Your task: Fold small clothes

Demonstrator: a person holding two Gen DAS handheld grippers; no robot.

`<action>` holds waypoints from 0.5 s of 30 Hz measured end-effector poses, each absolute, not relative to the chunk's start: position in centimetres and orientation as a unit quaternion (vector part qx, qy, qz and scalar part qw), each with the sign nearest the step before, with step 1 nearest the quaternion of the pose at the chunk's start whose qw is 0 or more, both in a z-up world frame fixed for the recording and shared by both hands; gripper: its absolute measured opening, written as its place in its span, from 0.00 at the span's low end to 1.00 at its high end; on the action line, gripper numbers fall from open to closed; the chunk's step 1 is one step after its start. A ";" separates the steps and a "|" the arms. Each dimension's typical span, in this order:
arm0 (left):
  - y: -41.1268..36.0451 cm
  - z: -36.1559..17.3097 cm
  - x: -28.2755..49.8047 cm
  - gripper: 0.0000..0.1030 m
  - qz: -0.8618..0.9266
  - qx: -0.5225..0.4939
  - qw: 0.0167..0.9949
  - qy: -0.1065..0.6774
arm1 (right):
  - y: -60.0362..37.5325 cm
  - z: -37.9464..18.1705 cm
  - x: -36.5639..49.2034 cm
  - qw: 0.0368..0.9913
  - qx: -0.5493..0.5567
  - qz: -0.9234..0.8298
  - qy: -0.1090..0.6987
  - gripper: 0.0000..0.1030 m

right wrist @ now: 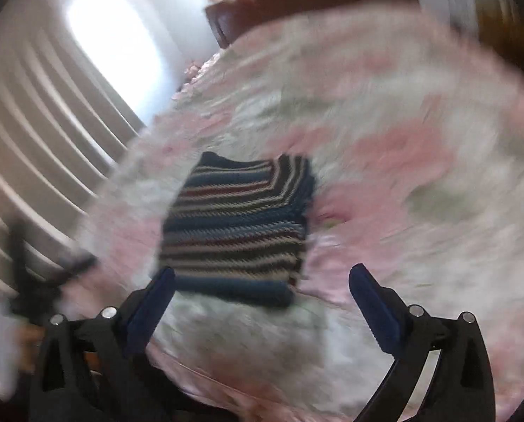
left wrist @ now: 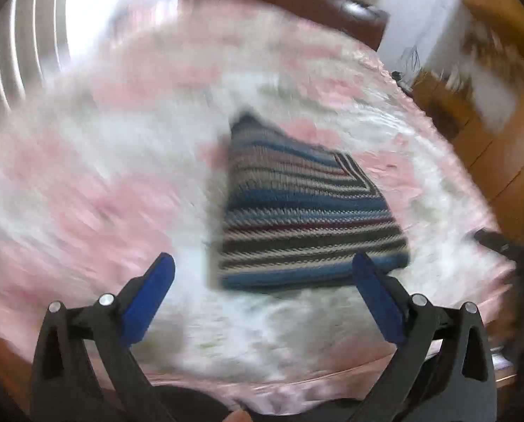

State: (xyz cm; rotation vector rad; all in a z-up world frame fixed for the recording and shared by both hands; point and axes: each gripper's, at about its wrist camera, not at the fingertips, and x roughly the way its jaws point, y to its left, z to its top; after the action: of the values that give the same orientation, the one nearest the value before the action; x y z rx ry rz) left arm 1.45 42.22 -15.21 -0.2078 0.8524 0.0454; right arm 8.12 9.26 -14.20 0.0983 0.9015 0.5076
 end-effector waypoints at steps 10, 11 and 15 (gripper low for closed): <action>34.8 -7.5 -9.0 0.97 0.103 -0.042 0.925 0.363 | 12.7 -8.8 -3.5 0.905 -0.029 0.172 0.389 0.96; 34.6 -7.1 -9.5 0.97 0.105 -0.040 0.926 0.360 | 12.6 -9.0 -3.4 0.902 -0.021 0.167 0.398 0.96; 34.5 -6.5 -10.7 0.97 0.098 -0.055 0.919 0.378 | 12.2 -8.9 -4.3 0.899 -0.016 0.155 0.410 0.96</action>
State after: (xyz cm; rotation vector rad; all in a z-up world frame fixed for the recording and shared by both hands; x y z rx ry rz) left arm -10.69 34.53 -6.54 -0.1129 0.7781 0.2009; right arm -4.30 12.21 -8.86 -0.0330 0.8478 0.3218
